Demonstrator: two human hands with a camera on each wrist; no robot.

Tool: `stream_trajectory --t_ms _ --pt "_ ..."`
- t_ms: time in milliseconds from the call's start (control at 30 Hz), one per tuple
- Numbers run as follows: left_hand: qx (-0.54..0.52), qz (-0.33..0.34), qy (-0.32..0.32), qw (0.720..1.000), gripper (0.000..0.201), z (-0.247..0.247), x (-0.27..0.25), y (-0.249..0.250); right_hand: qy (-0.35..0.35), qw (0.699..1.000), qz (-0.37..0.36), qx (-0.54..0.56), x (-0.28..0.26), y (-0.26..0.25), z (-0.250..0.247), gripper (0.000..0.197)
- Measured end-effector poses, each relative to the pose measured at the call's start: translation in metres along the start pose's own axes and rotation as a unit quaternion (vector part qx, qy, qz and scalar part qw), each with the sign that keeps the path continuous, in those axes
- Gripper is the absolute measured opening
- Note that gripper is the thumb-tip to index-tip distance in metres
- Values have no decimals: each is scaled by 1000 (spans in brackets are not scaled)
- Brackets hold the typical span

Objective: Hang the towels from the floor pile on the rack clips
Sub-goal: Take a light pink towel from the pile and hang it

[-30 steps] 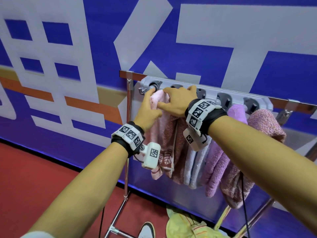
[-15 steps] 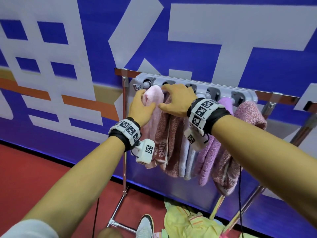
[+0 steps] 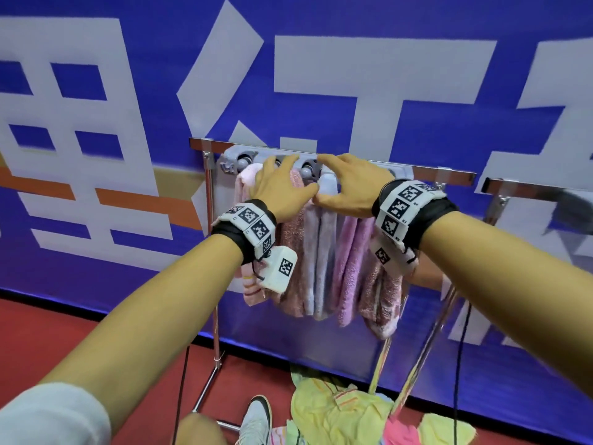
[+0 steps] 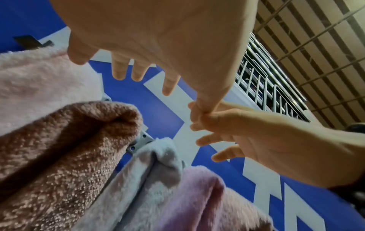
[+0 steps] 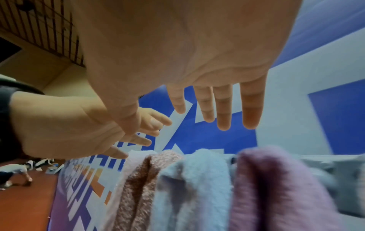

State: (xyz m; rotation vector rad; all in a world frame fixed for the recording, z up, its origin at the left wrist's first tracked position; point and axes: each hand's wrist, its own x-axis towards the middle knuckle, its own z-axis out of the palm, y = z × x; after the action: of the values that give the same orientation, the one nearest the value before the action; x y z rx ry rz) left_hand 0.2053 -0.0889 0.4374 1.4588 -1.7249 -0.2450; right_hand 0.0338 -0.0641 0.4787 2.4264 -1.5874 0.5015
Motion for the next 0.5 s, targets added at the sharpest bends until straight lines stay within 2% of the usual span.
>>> stream_trajectory --t_ms 200,300,500 --pt "147 72 -35 986 85 35 -29 26 -35 990 62 -120 -57 54 -14 83" --pt "180 105 -61 976 84 54 -42 44 -49 986 92 -128 -82 75 -21 87" --pt "207 153 -70 964 83 83 -63 86 -67 982 118 -133 -124 102 -29 88"
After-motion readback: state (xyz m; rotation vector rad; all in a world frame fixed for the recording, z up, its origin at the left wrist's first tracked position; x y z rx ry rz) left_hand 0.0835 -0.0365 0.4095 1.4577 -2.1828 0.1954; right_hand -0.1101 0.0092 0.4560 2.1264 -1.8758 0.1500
